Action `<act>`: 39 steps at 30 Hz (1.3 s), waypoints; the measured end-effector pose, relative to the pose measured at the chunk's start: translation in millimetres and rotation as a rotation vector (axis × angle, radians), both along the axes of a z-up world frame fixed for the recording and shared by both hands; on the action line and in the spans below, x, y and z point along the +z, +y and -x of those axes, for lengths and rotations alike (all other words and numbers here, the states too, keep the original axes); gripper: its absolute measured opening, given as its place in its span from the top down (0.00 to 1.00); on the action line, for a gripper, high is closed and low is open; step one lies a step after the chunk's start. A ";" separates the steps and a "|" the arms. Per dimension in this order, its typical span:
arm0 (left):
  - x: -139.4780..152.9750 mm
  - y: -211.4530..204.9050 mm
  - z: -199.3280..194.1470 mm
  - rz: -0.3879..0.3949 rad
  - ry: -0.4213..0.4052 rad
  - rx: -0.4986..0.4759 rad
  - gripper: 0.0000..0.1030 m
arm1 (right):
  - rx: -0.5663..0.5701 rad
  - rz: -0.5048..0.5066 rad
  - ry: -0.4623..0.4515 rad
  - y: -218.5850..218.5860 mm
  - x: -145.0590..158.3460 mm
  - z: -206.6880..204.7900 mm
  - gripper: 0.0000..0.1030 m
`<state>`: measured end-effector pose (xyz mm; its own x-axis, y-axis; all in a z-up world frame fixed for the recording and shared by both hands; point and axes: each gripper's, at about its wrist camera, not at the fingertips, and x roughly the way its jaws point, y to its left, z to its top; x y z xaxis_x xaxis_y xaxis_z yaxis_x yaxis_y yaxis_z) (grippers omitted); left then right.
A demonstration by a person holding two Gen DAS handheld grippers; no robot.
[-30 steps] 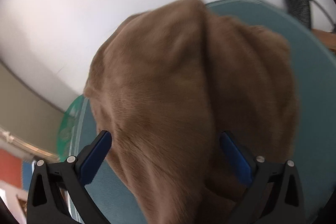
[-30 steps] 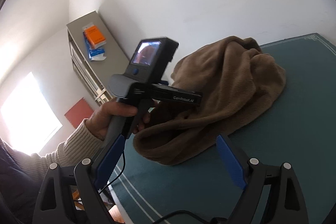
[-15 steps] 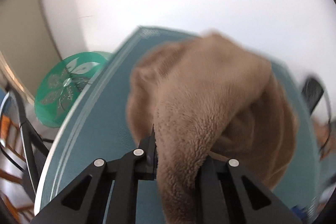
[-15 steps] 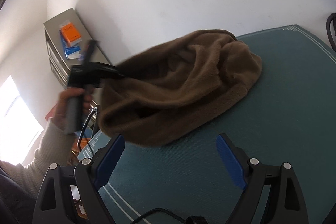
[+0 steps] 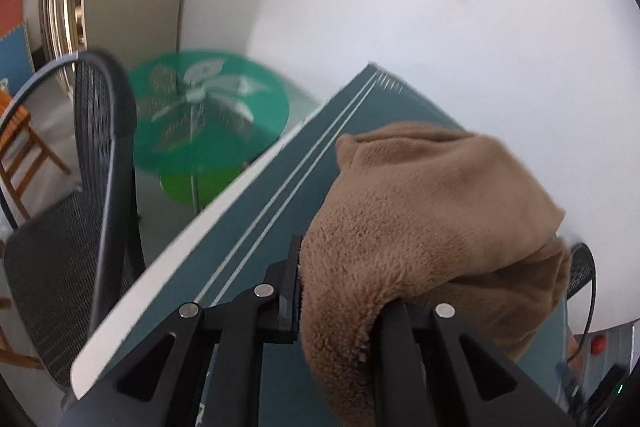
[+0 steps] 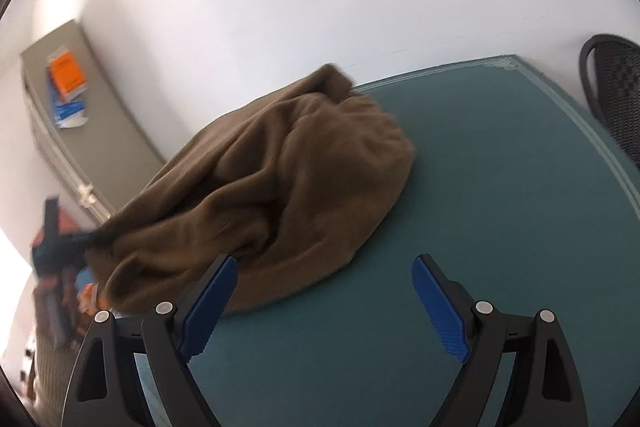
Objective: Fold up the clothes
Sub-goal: 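Grasp another sweatshirt edge with the left gripper while the right gripper holds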
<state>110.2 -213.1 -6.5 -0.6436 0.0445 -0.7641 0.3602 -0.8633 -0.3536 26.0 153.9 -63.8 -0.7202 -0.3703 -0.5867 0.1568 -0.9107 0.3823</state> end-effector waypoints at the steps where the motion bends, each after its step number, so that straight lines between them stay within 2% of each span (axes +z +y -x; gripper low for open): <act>1: -5.5 -1.2 0.8 -0.007 -0.004 -0.004 0.87 | -0.017 -0.016 -0.007 0.0 0.6 8.0 0.12; 7: -17.2 -12.5 10.9 -0.009 -0.003 -0.029 0.85 | -0.030 0.024 -0.113 -11.8 -17.9 46.5 0.12; 10: -21.0 -16.5 14.0 -0.020 -0.018 -0.035 0.84 | -0.063 0.058 -0.181 -20.7 -29.9 65.5 0.17; 12: -24.0 -14.9 12.7 -0.023 -0.031 -0.039 0.83 | -0.079 0.087 -0.239 -23.1 -41.0 74.7 0.29; 13: -26.1 -14.2 13.0 -0.025 -0.036 -0.040 0.83 | -0.083 0.075 -0.233 -25.8 -41.9 76.5 0.31; 14: -28.4 -13.6 13.6 -0.028 -0.041 -0.040 0.83 | -0.088 0.062 -0.226 -28.5 -42.9 78.3 0.41; 15: -32.2 -15.4 16.4 -0.031 -0.046 -0.043 0.83 | -0.071 0.063 -0.230 -32.1 -44.1 81.3 0.54; 16: -35.5 -16.8 18.0 -0.036 -0.051 -0.045 0.83 | -0.054 0.064 -0.235 -35.8 -45.2 84.3 0.57; 17: -38.5 -17.8 19.0 -0.041 -0.057 -0.046 0.83 | -0.045 0.061 -0.225 -38.6 -44.9 85.9 0.64; 18: -40.3 -17.9 19.3 -0.047 -0.060 -0.047 0.83 | -0.030 0.058 -0.213 -40.5 -43.4 86.4 0.75; 21: -42.1 -18.6 18.5 -0.068 -0.064 -0.054 0.83 | 0.003 0.072 -0.161 -42.0 -34.9 83.6 0.87; 23: -37.6 -19.0 14.8 -0.081 -0.050 -0.063 0.83 | 0.002 0.121 -0.092 -34.5 -20.3 73.4 0.88; 27: -13.1 -17.4 4.2 -0.119 0.027 -0.090 0.84 | -0.048 0.230 0.094 -2.8 31.0 34.9 0.89; 31: 22.9 -17.0 -16.9 -0.156 0.149 -0.111 0.84 | -0.086 0.227 0.259 23.8 79.1 -21.2 0.90; 34: 33.3 -17.8 -36.7 -0.154 0.192 -0.098 0.84 | -0.093 0.207 0.295 36.5 86.9 -60.5 0.90; 37: 17.6 -15.6 -46.4 -0.117 0.135 -0.093 0.84 | -0.112 0.091 0.235 40.8 68.4 -83.3 0.90; 38: 7.2 -13.8 -46.8 -0.109 0.096 -0.097 0.84 | -0.118 0.053 0.215 42.2 62.2 -90.9 0.85; 39: -3.1 -12.0 -47.1 -0.101 0.057 -0.101 0.84 | -0.126 0.021 0.192 35.1 56.0 -92.1 0.64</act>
<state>157.3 -225.1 -9.6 -0.6744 0.1856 -0.7147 0.2504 -0.8530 -0.4579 118.1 189.0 -7.8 -0.8591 -0.2807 -0.4280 0.1137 -0.9200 0.3751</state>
